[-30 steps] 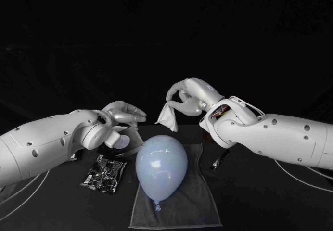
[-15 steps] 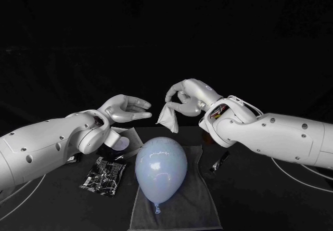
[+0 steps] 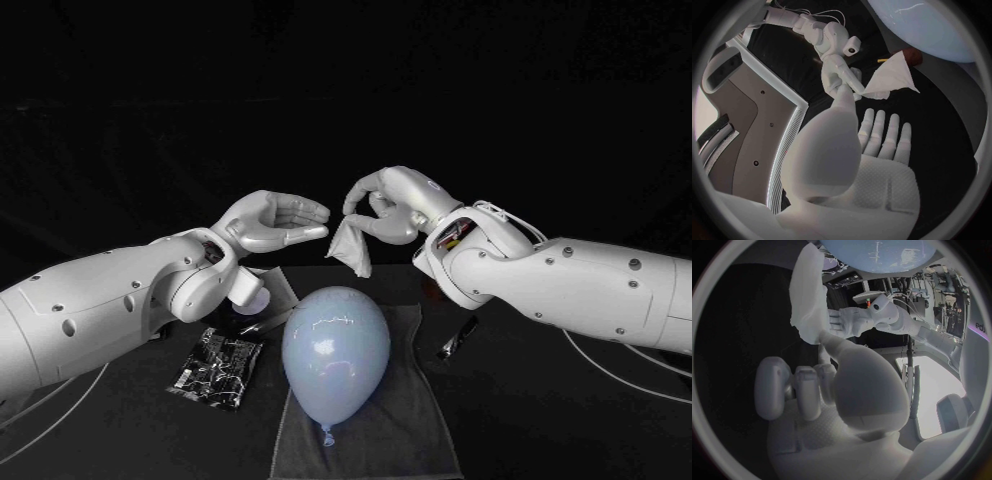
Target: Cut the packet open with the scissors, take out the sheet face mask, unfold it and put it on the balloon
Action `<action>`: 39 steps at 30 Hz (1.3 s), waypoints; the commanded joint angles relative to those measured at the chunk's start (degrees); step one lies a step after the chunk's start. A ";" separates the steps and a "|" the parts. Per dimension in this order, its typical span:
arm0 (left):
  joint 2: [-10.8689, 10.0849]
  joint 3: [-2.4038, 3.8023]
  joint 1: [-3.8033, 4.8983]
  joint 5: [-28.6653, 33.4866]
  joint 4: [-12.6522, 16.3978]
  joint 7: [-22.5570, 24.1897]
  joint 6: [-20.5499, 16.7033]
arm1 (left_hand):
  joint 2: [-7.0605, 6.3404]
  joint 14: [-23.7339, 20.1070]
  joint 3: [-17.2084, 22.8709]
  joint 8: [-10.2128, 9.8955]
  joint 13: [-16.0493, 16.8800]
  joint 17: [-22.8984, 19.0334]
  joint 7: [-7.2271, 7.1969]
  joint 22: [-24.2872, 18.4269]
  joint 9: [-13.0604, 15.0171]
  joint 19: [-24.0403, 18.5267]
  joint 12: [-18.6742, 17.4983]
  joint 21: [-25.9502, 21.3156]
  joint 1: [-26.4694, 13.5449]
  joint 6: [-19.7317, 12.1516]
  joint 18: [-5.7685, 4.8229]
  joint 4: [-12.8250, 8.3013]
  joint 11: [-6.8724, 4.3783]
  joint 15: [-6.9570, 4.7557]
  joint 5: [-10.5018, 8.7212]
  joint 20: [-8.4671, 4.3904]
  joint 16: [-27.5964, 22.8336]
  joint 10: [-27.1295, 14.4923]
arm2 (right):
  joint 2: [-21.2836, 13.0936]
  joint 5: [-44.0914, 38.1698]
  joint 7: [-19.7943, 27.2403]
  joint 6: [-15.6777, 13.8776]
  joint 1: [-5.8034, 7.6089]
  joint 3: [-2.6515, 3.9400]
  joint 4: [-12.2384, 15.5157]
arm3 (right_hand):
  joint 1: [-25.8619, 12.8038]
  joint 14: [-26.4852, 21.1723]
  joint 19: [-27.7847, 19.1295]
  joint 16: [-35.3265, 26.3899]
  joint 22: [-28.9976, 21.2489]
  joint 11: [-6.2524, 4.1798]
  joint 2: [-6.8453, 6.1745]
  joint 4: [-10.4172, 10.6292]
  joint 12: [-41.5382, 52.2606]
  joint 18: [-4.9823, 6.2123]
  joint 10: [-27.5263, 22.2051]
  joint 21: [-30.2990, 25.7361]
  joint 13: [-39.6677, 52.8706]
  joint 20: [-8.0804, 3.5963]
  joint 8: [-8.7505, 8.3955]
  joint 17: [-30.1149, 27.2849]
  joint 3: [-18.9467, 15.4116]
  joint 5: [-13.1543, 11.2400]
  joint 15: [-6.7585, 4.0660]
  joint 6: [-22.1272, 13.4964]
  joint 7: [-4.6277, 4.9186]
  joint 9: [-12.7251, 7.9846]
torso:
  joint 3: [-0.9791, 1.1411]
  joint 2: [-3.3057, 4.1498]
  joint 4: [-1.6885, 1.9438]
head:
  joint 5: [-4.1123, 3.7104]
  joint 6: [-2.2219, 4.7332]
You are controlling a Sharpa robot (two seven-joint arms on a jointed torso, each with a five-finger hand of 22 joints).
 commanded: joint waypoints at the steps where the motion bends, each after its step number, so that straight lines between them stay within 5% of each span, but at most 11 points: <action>1: 0.50 0.05 0.00 0.08 -0.06 0.68 2.39 | 0.19 2.15 -0.51 -0.20 -0.10 -0.46 0.74 0.32 -0.18 2.76 -1.48 0.24 -0.26 -0.10 0.75 0.04 0.25 -0.44 0.06 -0.03 -1.13 0.89 | 0.01 0.70 0.46 -0.31 0.06 0.07 0.37 | -0.39 5.87 1.79 0.25 11.74 -0.28 -0.04 0.01 0.35 -0.51 3.19 0.01 11.50 -0.24 0.22 15.09 0.42 0.37 -0.30 0.26 0.00 0.06 | 0.08 -0.01 0.06 | 0.07 0.19; 5: 1.13 0.05 0.00 -0.11 -0.41 -0.23 1.25 | 0.99 7.89 -0.48 -0.26 -0.03 -0.79 0.88 1.25 -0.38 13.45 -3.46 2.80 0.26 -0.04 2.87 -0.07 0.26 -1.58 0.07 -0.13 -2.53 2.95 | 0.06 0.90 0.49 -0.57 0.05 0.07 0.71 | -0.39 5.87 1.79 0.25 11.74 -0.28 -0.04 0.01 0.35 -0.51 3.19 0.01 11.50 -0.24 0.22 15.09 0.42 0.37 -0.30 0.26 0.00 0.06 | 0.04 0.04 -0.06 | 0.03 0.27; 9: 1.59 0.05 0.01 -1.41 -0.41 -1.39 1.05 | 2.17 14.58 -0.63 1.07 0.18 -0.18 1.02 1.53 -0.02 17.95 -3.46 3.96 1.11 2.59 5.17 -0.26 0.50 -2.73 0.08 -0.24 -2.21 7.53 | 0.04 0.99 0.33 -0.97 0.05 0.08 1.01 | -0.39 5.87 1.79 0.25 11.74 -0.28 -0.04 0.01 0.35 -0.51 3.19 0.01 11.50 -0.24 0.22 15.09 0.42 0.37 -0.30 0.26 0.00 0.06 | 0.02 0.06 0.00 | 0.00 0.21; 11: 1.77 0.05 -0.01 -2.15 -0.34 -1.94 1.46 | 2.78 19.00 -1.39 2.04 0.34 0.57 0.53 1.56 0.26 20.60 -3.20 4.51 1.13 4.69 6.42 -0.35 -0.44 -4.22 0.08 -0.24 -1.80 11.43 | 0.04 1.00 0.27 -1.09 0.05 0.08 1.07 | -0.40 5.87 1.79 0.25 11.75 -0.28 -0.06 -0.02 0.36 -0.52 3.20 0.03 11.51 -0.24 0.23 15.09 0.46 0.38 -0.31 0.25 0.00 0.07 | 0.01 0.08 0.03 | -0.08 0.22; 13: 1.94 0.05 -0.09 -2.77 -0.32 -2.37 1.69 | 3.29 21.65 -2.03 2.40 0.41 1.12 0.21 1.61 0.36 22.39 -3.19 4.94 1.12 5.66 6.65 -0.33 -1.38 -5.02 0.07 -0.47 -1.58 13.93 | 0.06 1.02 0.25 -1.20 0.04 0.08 1.08 | -0.40 5.87 1.79 0.25 11.75 -0.28 -0.06 -0.02 0.36 -0.52 3.20 0.03 11.51 -0.24 0.23 15.09 0.46 0.38 -0.31 0.25 0.00 0.07 | -0.01 0.11 0.02 | -0.11 0.25; 27: 3.17 0.03 -0.71 -4.01 -1.06 -4.90 2.17 | 6.71 24.94 -4.50 1.87 0.06 1.91 0.27 1.02 -0.27 27.35 -9.45 4.05 5.16 7.48 6.74 -0.60 -1.89 -5.51 0.11 -1.65 -7.16 18.55 | 0.87 1.08 0.42 -1.98 0.04 0.10 1.01 | -0.42 5.87 1.78 0.25 11.74 -0.28 -0.09 -0.07 0.35 -0.51 3.19 0.02 11.50 -0.24 0.25 15.09 0.54 0.38 -0.31 0.24 0.00 0.08 | -0.03 0.08 0.09 | -0.22 -0.05; 39: 3.82 0.02 -0.73 -2.61 -1.40 -6.57 1.60 | 6.33 21.86 -6.47 -1.38 -0.10 0.41 2.41 0.87 -2.27 27.25 -16.16 1.32 3.23 3.60 6.70 -0.23 0.18 -3.49 0.10 -1.09 -13.77 16.10 | 1.89 1.42 0.56 -1.87 0.02 0.12 0.93 | -0.44 5.87 1.77 0.25 11.73 -0.28 -0.11 -0.11 0.37 -0.50 3.21 -0.03 11.52 -0.25 0.27 15.09 0.59 0.38 -0.31 0.23 0.00 0.09 | 0.00 0.03 0.01 | -0.18 -0.12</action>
